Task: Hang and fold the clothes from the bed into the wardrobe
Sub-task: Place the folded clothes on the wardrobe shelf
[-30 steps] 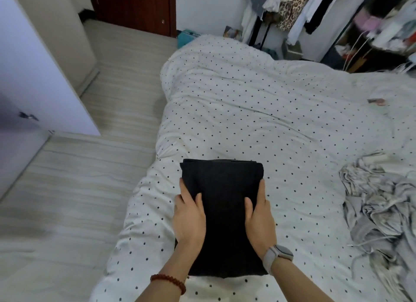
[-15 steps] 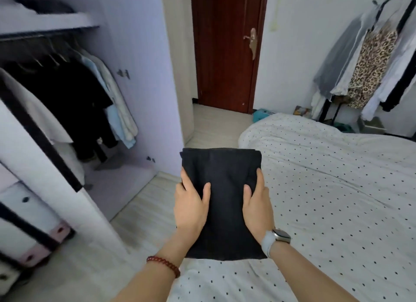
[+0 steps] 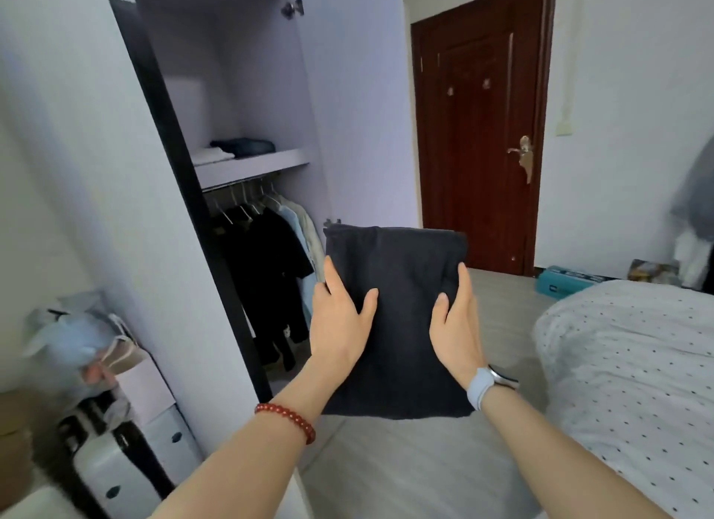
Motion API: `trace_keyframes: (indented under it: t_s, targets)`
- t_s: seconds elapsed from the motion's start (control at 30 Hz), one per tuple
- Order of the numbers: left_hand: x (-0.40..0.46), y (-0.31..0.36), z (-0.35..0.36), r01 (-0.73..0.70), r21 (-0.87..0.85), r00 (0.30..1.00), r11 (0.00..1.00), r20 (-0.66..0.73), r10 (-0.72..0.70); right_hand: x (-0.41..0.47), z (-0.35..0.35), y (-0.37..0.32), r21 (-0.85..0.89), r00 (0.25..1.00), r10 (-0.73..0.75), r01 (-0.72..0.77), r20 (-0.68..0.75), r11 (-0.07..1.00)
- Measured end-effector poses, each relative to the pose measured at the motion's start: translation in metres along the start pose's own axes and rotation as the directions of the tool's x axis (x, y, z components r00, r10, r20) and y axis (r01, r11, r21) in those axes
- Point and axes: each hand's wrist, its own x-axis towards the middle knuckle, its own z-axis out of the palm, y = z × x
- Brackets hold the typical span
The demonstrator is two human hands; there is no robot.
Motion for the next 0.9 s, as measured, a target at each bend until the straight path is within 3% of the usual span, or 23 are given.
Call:
trace_keyframes:
  t_s: [0.27, 0.47, 0.7, 0.9]
  targets:
    - [0.114, -0.024, -0.002, -0.065, -0.042, 0.994, 0.997, -0.09, 0.061, 0.091, 0.069, -0.028, -0.013, 0.988, -0.096, 0.095, -0.121, 0.995]
    - [0.186, -0.041, 0.023, -0.022, -0.072, 0.988, 0.997, -0.157, 0.01, 0.167, 0.111, -0.028, 0.002, 0.981, -0.174, 0.174, -0.088, 0.985]
    - [0.365, -0.077, 0.078, -0.01, -0.14, 0.954, 0.99, -0.298, -0.033, 0.354, 0.221, -0.024, 0.108, 0.944, -0.331, 0.329, 0.001, 0.938]
    - [0.511, -0.094, 0.081, -0.023, -0.145, 0.897, 0.989, -0.441, -0.043, 0.493, 0.292, -0.067, 0.162, 0.889, -0.458, 0.449, 0.016, 0.879]
